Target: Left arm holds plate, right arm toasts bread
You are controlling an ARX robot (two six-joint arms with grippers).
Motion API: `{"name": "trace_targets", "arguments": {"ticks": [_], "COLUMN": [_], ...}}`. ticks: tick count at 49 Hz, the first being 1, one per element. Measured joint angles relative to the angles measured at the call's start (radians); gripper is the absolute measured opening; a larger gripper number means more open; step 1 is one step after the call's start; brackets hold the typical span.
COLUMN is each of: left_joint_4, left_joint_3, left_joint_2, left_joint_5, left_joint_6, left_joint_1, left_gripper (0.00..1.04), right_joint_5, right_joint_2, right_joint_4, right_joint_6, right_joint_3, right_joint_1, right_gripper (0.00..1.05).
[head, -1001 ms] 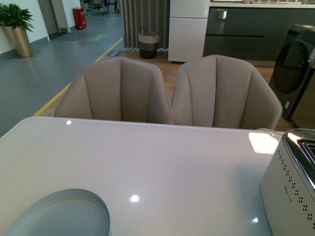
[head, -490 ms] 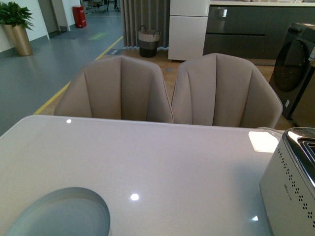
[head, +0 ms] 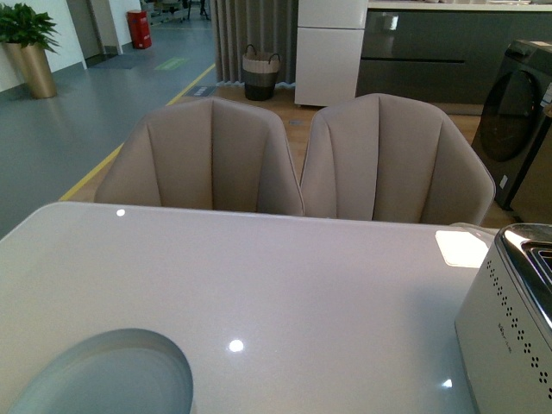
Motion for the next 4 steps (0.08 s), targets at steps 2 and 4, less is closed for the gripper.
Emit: {"name": "trace_targets", "arguments": {"ticks": [2,4], "left_joint_4": [0.000,0.000], "left_joint_3": [0.000,0.000], "left_joint_2": [0.000,0.000], "left_joint_5": [0.000,0.000], "left_joint_6": [0.000,0.000], "left_joint_1": [0.000,0.000], "left_gripper": [0.98,0.98], "right_joint_5": [0.000,0.000], "right_joint_2": [0.000,0.000], "right_joint_4": [0.000,0.000], "right_joint_6": [0.000,0.000], "right_joint_3": [0.000,0.000], "right_joint_1": [0.000,0.000], "right_gripper": [0.96,0.96]}}
